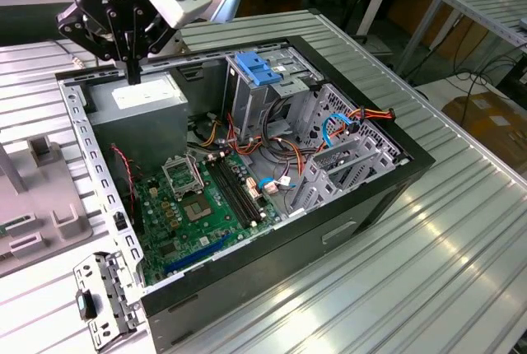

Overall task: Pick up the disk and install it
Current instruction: 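Reach for the disk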

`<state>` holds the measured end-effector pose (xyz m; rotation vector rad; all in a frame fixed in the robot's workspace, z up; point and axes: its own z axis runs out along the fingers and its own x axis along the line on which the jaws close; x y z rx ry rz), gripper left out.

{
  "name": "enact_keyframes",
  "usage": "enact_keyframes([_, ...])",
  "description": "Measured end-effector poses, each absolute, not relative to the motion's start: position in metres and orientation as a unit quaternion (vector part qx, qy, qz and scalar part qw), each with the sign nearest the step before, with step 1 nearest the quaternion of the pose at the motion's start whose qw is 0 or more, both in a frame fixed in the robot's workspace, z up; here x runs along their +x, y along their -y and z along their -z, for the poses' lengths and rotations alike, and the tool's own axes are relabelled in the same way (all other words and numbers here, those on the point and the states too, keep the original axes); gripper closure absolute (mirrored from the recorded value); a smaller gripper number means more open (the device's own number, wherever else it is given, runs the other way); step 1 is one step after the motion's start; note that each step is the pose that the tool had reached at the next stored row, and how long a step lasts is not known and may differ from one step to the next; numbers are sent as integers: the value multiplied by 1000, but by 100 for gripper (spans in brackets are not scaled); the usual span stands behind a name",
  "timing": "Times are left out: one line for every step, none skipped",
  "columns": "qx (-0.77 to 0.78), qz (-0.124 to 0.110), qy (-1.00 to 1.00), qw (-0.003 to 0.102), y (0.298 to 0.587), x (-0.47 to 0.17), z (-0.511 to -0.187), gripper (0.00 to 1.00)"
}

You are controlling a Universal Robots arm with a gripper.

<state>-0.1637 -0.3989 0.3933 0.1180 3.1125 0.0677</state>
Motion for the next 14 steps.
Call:
enact_keyframes([38, -22, -999, 13, 399, -164, -393, 89])
enact_keyframes([38, -22, -999, 13, 399, -165, -393, 89])
enact_keyframes([38, -22, -999, 13, 399, -165, -393, 89])
enact_keyframes([38, -22, -999, 13, 399, -166, -393, 89])
enact_keyframes([38, -22, -999, 13, 399, -166, -393, 89])
enact_keyframes([38, -22, -999, 13, 399, -167, -393, 89])
enact_keyframes([38, -22, -999, 13, 399, -168, -393, 89])
enact_keyframes([38, -22, -999, 13, 399, -168, -393, 89])
enact_keyframes([38, -22, -999, 13, 399, -169, -393, 89])
enact_keyframes([38, -22, -999, 13, 399, -170, -393, 89])
enact_keyframes([38, -22, -999, 13, 399, -171, -393, 89])
enact_keyframes([38, -22, -999, 13, 399, -172, -393, 89])
enact_keyframes([38, -22, -999, 13, 399, -173, -393, 89])
enact_keyframes([38, -22, -999, 13, 399, -174, -393, 89])
